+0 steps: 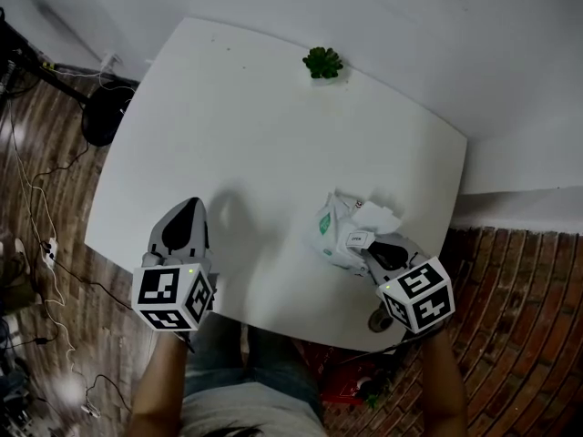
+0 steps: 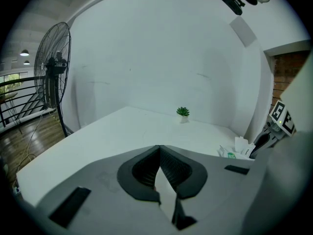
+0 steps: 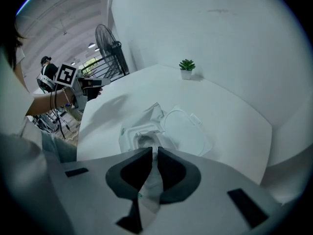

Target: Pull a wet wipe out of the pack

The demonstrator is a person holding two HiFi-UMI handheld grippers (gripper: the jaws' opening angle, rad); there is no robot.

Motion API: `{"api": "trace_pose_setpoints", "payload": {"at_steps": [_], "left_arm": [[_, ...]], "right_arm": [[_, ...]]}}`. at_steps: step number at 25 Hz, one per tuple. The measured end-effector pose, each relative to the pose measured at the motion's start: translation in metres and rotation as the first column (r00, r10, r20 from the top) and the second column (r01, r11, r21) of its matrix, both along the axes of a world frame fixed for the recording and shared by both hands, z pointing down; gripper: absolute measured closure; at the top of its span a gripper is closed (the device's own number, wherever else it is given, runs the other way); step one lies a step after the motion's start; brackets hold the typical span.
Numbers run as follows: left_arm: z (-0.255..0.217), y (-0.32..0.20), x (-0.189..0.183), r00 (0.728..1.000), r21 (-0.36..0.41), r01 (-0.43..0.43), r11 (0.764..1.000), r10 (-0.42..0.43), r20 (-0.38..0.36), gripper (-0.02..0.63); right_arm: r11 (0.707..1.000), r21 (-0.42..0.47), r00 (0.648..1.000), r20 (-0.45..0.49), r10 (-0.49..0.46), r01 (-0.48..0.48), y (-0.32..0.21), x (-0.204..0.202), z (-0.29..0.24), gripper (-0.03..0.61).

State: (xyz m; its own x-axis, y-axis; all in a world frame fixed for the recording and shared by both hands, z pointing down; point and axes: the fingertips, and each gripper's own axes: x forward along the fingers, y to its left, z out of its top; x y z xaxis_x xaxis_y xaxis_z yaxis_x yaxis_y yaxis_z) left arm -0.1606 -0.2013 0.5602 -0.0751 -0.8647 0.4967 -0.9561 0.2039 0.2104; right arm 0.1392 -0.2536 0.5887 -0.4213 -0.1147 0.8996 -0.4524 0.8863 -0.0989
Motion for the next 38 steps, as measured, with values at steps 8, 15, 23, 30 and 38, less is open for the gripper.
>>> {"api": "trace_pose_setpoints", "payload": {"at_steps": [8,15,23,30,38], "left_arm": [[0.002,0.003,-0.006,1.000,-0.006,0.010,1.000,-0.010,-0.002,0.614],[-0.001,0.004,-0.008,1.000,0.000,0.018,1.000,-0.018,-0.005,0.614],[-0.009,0.002,-0.010,1.000,0.014,0.022,1.000,-0.022,-0.003,0.614],[-0.022,-0.005,-0.011,1.000,0.040,0.016,0.999,-0.016,0.007,0.614],[-0.034,-0.009,-0.012,1.000,0.060,0.011,0.998,-0.012,0.018,0.614]], "right_arm": [[1.000,-0.003,1.000,-0.011,0.009,-0.009,-0.001,0.000,0.003,0.551],[0.999,-0.009,0.999,-0.006,0.042,-0.042,-0.001,0.001,0.005,0.574],[0.998,-0.008,0.998,0.005,0.060,-0.060,-0.001,0.000,0.003,0.575],[0.997,-0.001,0.997,0.015,0.071,-0.071,-0.001,0.000,-0.002,0.575],[0.995,0.015,0.995,0.032,0.094,-0.095,-0.005,0.003,-0.013,0.575]]}}
